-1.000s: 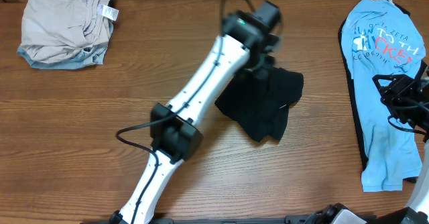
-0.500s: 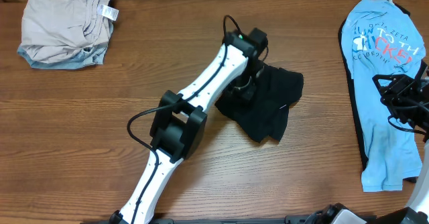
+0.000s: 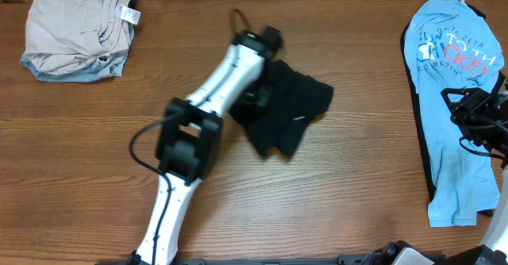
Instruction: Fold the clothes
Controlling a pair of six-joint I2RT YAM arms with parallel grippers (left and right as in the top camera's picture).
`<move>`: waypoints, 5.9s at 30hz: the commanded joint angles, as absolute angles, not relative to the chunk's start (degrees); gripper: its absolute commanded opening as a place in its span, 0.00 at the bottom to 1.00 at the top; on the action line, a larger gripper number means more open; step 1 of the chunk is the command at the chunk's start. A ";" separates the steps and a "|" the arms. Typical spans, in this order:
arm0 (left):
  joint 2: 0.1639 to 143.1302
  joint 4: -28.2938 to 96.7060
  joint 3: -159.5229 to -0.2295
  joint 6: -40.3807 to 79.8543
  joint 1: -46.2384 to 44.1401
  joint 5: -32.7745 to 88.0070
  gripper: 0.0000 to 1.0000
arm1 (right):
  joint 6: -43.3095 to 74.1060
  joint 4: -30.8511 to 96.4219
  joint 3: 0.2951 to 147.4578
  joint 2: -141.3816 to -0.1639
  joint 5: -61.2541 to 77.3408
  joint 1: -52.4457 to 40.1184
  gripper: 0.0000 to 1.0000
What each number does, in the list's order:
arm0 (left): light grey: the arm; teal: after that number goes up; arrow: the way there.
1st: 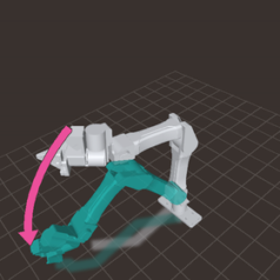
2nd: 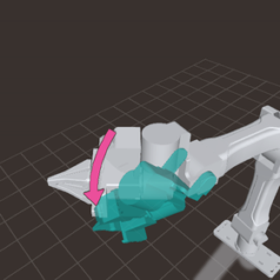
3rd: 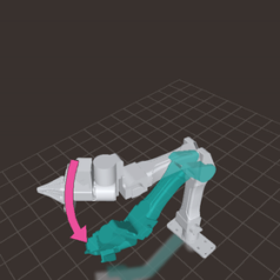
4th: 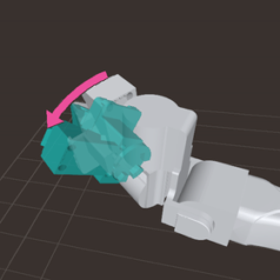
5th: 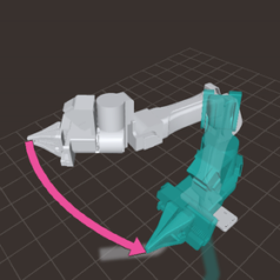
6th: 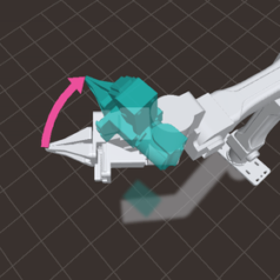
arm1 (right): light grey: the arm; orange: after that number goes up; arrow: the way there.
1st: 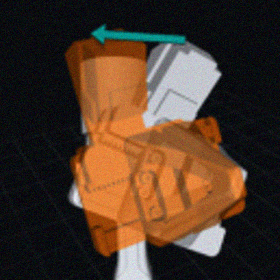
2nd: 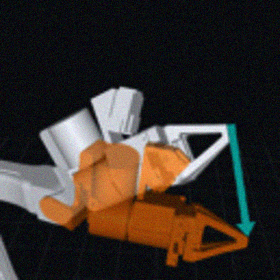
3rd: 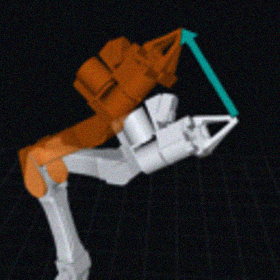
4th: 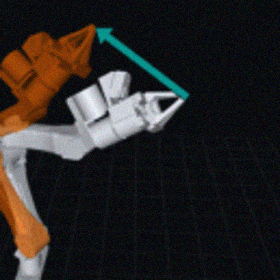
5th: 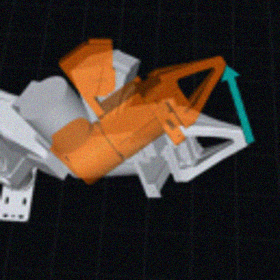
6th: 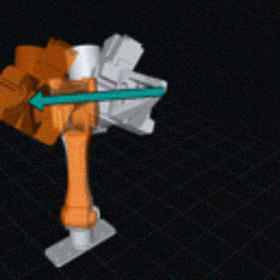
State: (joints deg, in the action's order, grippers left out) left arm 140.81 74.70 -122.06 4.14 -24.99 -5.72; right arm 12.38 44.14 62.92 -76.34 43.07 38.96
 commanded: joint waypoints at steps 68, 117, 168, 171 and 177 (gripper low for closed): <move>143.57 82.63 -136.86 2.52 -27.99 -23.97 0.04 | 10.15 45.60 63.48 -75.02 42.83 39.18 0.54; 144.11 53.19 -150.93 6.46 14.09 -32.40 0.04 | 10.46 46.85 63.48 -75.02 35.62 39.16 0.57; 124.31 65.47 -155.00 2.98 -1.89 -18.13 1.00 | 22.92 74.32 88.05 -52.99 35.62 37.85 1.00; 124.33 66.37 -155.00 2.98 -1.89 -18.13 1.00 | 20.84 75.81 88.03 -53.12 31.14 37.85 1.00; 124.33 66.39 -155.00 2.98 -1.91 -18.13 1.00 | 20.62 71.42 85.08 -53.41 31.48 37.45 1.00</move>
